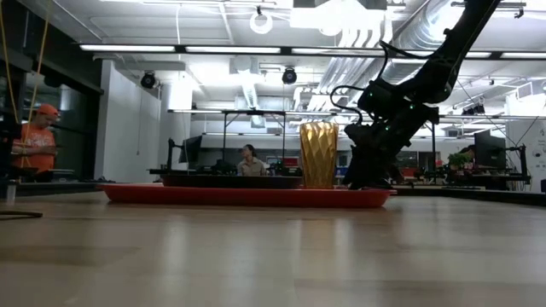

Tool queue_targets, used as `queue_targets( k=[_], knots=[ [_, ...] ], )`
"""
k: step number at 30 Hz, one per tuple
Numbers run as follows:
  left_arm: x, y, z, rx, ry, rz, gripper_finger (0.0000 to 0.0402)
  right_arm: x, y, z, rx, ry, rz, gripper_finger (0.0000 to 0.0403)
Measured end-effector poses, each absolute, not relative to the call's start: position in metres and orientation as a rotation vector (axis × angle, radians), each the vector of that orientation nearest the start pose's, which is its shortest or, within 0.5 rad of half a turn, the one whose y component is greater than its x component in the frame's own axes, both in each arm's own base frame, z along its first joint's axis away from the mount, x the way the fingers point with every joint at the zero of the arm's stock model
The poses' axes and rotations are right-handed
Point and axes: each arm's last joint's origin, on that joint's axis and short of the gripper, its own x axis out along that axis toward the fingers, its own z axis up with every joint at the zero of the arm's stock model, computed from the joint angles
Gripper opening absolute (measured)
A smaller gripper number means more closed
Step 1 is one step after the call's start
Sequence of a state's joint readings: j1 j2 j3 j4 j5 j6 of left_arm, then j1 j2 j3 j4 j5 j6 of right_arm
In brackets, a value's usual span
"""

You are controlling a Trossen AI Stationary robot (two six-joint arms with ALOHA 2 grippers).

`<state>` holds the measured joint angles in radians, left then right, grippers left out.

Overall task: Pick and place plate/cup/fork/spoon on tray
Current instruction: Put the pink fork on the red serving tray to the right of the black plate, then put the black spoon on the red serving tray to right of the black plate

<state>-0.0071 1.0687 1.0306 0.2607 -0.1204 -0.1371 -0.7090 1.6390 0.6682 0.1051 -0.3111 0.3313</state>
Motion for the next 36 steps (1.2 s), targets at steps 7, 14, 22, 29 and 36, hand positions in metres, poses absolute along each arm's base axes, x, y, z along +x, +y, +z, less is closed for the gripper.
queue_targets(
  k=[7, 14, 22, 29, 36],
  knots=[
    [0.234, 0.002, 0.407, -0.139, -0.228, 0.099, 0.0186, 0.214, -0.182, 0.153, 0.631, 0.646, -0.513, 0.0141],
    [0.234, 0.002, 0.406, -0.159, -0.226, 0.096, 0.0186, 0.188, -0.169, 0.201, 0.609, 0.565, -0.521, 0.0142],
    [0.235, 0.002, 0.405, -0.258, -0.221, 0.086, 0.0186, 0.182, -0.119, 0.256, 0.596, 0.334, -0.297, 0.0142],
    [0.234, 0.003, 0.404, -0.236, -0.201, 0.097, 0.0186, 0.199, -0.069, 0.289, 0.589, 0.050, -0.103, 0.0142],
    [0.223, 0.003, 0.403, -0.231, -0.138, 0.101, 0.0186, 0.209, -0.030, 0.312, 0.487, -0.058, 0.028, 0.0142]
  ],
)
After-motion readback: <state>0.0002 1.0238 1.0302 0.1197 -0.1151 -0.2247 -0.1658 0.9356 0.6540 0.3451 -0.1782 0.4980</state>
